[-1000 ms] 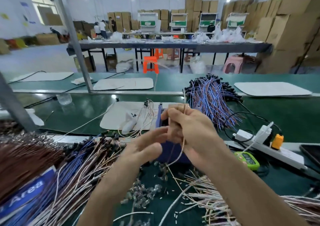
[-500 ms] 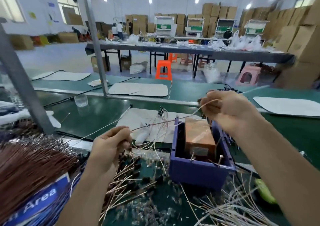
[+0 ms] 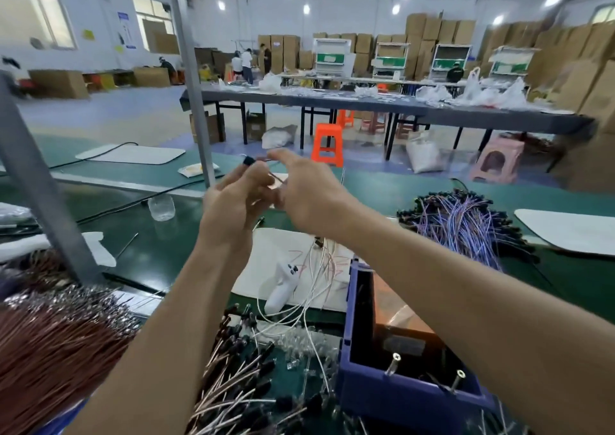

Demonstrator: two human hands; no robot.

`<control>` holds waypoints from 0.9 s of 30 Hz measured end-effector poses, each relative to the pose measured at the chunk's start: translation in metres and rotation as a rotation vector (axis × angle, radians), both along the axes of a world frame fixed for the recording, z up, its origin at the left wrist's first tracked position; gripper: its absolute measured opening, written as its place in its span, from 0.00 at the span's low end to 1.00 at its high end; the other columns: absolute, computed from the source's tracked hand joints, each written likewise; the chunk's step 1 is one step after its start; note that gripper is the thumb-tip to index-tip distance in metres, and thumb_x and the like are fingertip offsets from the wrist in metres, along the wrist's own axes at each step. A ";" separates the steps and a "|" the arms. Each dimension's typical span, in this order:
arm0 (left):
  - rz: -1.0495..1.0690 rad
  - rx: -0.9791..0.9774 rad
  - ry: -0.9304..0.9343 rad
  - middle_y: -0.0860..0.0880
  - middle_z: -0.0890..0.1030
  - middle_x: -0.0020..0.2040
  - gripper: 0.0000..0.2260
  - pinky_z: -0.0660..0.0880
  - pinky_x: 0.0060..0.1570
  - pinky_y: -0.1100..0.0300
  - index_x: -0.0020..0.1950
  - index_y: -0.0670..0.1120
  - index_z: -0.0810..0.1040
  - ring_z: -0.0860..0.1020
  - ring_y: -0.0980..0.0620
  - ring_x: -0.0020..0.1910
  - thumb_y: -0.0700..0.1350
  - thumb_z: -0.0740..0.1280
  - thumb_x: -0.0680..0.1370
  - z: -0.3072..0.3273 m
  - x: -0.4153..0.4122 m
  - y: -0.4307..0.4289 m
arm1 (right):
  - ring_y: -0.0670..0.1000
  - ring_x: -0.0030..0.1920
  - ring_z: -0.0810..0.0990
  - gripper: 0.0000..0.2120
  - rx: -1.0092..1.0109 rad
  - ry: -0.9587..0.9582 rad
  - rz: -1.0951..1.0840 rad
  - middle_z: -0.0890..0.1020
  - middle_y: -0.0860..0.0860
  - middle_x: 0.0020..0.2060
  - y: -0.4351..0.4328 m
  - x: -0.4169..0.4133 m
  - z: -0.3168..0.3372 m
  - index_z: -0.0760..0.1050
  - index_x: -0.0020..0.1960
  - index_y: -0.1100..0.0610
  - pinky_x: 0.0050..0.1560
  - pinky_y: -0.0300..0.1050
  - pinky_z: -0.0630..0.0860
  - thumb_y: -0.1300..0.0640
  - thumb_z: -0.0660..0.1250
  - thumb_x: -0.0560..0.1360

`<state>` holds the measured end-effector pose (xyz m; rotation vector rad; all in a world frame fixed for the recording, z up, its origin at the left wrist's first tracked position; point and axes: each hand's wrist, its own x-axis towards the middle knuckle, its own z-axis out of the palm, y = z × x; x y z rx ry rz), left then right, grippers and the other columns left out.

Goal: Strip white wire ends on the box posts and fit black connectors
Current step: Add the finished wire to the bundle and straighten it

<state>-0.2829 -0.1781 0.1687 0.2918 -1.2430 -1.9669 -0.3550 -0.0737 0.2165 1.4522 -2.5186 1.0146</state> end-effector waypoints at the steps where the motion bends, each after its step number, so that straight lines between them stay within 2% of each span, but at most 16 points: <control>1: 0.063 0.031 -0.005 0.50 0.81 0.43 0.17 0.77 0.45 0.60 0.60 0.44 0.80 0.77 0.54 0.39 0.48 0.73 0.74 -0.002 -0.003 -0.001 | 0.55 0.49 0.80 0.22 -0.040 -0.057 -0.024 0.84 0.57 0.54 -0.006 -0.005 0.009 0.73 0.73 0.54 0.46 0.42 0.72 0.66 0.60 0.81; 3: 0.004 -0.016 -0.072 0.52 0.83 0.52 0.18 0.74 0.55 0.56 0.62 0.48 0.79 0.79 0.53 0.50 0.54 0.73 0.76 -0.004 -0.010 0.005 | 0.51 0.38 0.77 0.13 -0.174 -0.361 0.026 0.84 0.56 0.40 -0.017 -0.014 0.027 0.81 0.60 0.60 0.37 0.41 0.73 0.65 0.59 0.83; 5: -0.204 -0.033 -0.111 0.48 0.85 0.58 0.18 0.74 0.59 0.52 0.63 0.49 0.80 0.81 0.50 0.58 0.58 0.69 0.77 -0.003 -0.017 0.019 | 0.48 0.28 0.73 0.14 -0.365 -0.769 0.108 0.80 0.54 0.32 -0.029 -0.019 0.043 0.81 0.50 0.62 0.27 0.39 0.68 0.64 0.57 0.85; 7: -0.314 0.012 -0.104 0.45 0.86 0.47 0.17 0.75 0.49 0.56 0.61 0.48 0.81 0.82 0.50 0.45 0.55 0.66 0.77 0.003 -0.017 0.025 | 0.47 0.24 0.71 0.15 -0.505 -1.009 0.133 0.79 0.55 0.30 -0.038 -0.030 0.059 0.79 0.48 0.63 0.24 0.39 0.65 0.64 0.55 0.85; 9: -0.295 0.013 -0.104 0.47 0.79 0.34 0.10 0.67 0.32 0.62 0.54 0.45 0.85 0.71 0.53 0.28 0.46 0.67 0.80 0.005 -0.013 0.019 | 0.47 0.23 0.72 0.16 -0.577 -1.130 0.121 0.78 0.56 0.30 -0.043 -0.048 0.070 0.76 0.47 0.62 0.22 0.38 0.65 0.64 0.52 0.86; 10: -0.264 0.002 -0.105 0.48 0.76 0.30 0.09 0.62 0.28 0.63 0.51 0.44 0.87 0.65 0.55 0.24 0.44 0.66 0.82 0.002 -0.012 0.013 | 0.47 0.23 0.72 0.16 -0.584 -1.147 0.084 0.77 0.56 0.30 -0.044 -0.059 0.072 0.74 0.47 0.62 0.22 0.37 0.66 0.64 0.50 0.86; 12: -0.243 -0.031 -0.147 0.48 0.73 0.28 0.12 0.57 0.24 0.64 0.47 0.44 0.88 0.61 0.56 0.22 0.43 0.66 0.83 -0.011 -0.009 0.002 | 0.49 0.24 0.74 0.15 -0.540 -1.088 -0.054 0.77 0.57 0.33 -0.045 -0.083 0.062 0.73 0.47 0.62 0.22 0.36 0.69 0.66 0.49 0.85; 14: -0.266 -0.192 -0.345 0.48 0.76 0.29 0.13 0.60 0.22 0.65 0.47 0.44 0.88 0.64 0.56 0.23 0.44 0.65 0.84 -0.029 -0.005 -0.002 | 0.51 0.29 0.77 0.13 -0.371 -0.971 -0.206 0.79 0.58 0.38 -0.042 -0.108 0.039 0.74 0.51 0.63 0.23 0.37 0.73 0.66 0.51 0.85; 16: -0.330 -0.419 -0.645 0.47 0.80 0.31 0.12 0.66 0.24 0.67 0.44 0.46 0.89 0.69 0.55 0.25 0.44 0.67 0.83 -0.054 -0.005 0.003 | 0.51 0.32 0.78 0.07 0.028 -0.687 -0.266 0.81 0.58 0.41 -0.035 -0.125 0.008 0.76 0.52 0.64 0.26 0.39 0.74 0.66 0.60 0.83; 17: -0.349 -0.466 -0.758 0.46 0.82 0.32 0.12 0.68 0.25 0.66 0.43 0.44 0.88 0.71 0.55 0.25 0.43 0.67 0.82 -0.067 -0.008 0.006 | 0.51 0.33 0.78 0.04 0.247 -0.561 -0.267 0.82 0.57 0.40 -0.030 -0.128 -0.007 0.77 0.48 0.63 0.28 0.40 0.73 0.66 0.64 0.81; 19: -0.331 -0.472 -0.899 0.45 0.85 0.33 0.11 0.71 0.26 0.65 0.42 0.42 0.87 0.76 0.54 0.25 0.41 0.68 0.82 -0.092 -0.016 0.013 | 0.51 0.34 0.75 0.08 0.474 -0.491 -0.285 0.79 0.54 0.37 -0.025 -0.132 -0.036 0.75 0.41 0.59 0.33 0.41 0.72 0.66 0.69 0.77; 21: -0.254 -0.512 -0.969 0.47 0.86 0.34 0.08 0.78 0.31 0.61 0.44 0.43 0.87 0.81 0.54 0.29 0.41 0.69 0.80 -0.111 -0.027 0.019 | 0.54 0.37 0.77 0.12 0.520 -0.465 -0.316 0.77 0.54 0.37 -0.025 -0.137 -0.060 0.71 0.38 0.57 0.35 0.41 0.73 0.67 0.67 0.78; 23: -0.133 -0.615 -0.995 0.49 0.88 0.44 0.07 0.82 0.46 0.59 0.53 0.46 0.87 0.85 0.54 0.40 0.46 0.72 0.79 -0.120 -0.033 0.023 | 0.58 0.45 0.78 0.13 0.510 -0.429 -0.339 0.75 0.56 0.38 -0.029 -0.143 -0.074 0.68 0.37 0.58 0.38 0.46 0.75 0.72 0.60 0.76; 24: -0.054 -0.678 -0.994 0.51 0.88 0.50 0.12 0.81 0.53 0.60 0.60 0.47 0.85 0.84 0.55 0.47 0.48 0.72 0.78 -0.122 -0.033 0.024 | 0.59 0.48 0.78 0.12 0.517 -0.400 -0.331 0.75 0.57 0.38 -0.029 -0.146 -0.076 0.70 0.38 0.61 0.43 0.50 0.78 0.75 0.56 0.73; 26: 0.113 -0.780 -0.969 0.56 0.86 0.57 0.19 0.77 0.60 0.63 0.68 0.51 0.81 0.82 0.58 0.53 0.53 0.72 0.78 -0.123 -0.023 0.024 | 0.61 0.53 0.80 0.11 0.514 -0.360 -0.308 0.76 0.59 0.46 -0.032 -0.151 -0.078 0.74 0.50 0.68 0.55 0.55 0.81 0.74 0.55 0.74; 27: 0.175 -0.822 -0.951 0.59 0.85 0.57 0.19 0.77 0.57 0.66 0.68 0.54 0.81 0.82 0.61 0.52 0.55 0.72 0.77 -0.122 -0.016 0.022 | 0.62 0.54 0.79 0.12 0.533 -0.367 -0.286 0.76 0.61 0.51 -0.032 -0.151 -0.077 0.74 0.58 0.68 0.58 0.56 0.81 0.71 0.57 0.78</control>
